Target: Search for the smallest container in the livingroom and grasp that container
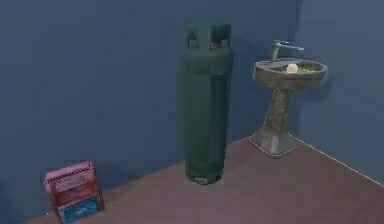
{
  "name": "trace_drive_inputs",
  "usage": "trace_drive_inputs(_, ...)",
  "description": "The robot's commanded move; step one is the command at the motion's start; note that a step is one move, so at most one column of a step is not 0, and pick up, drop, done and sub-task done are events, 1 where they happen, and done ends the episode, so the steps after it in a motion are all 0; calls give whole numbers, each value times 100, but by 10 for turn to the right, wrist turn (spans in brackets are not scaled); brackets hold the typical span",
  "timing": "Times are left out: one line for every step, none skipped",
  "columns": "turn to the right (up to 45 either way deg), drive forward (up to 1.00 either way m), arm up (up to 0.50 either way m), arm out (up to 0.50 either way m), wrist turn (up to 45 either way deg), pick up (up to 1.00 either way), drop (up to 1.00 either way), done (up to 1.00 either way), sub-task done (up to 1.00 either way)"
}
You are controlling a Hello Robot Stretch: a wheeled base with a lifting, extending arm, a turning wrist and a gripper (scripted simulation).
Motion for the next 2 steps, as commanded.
trace_drive_inputs(-450,0,0,0,0,0,0,0,0)
trace_drive_inputs(-450,0,0,0,0,0,0,0,0)
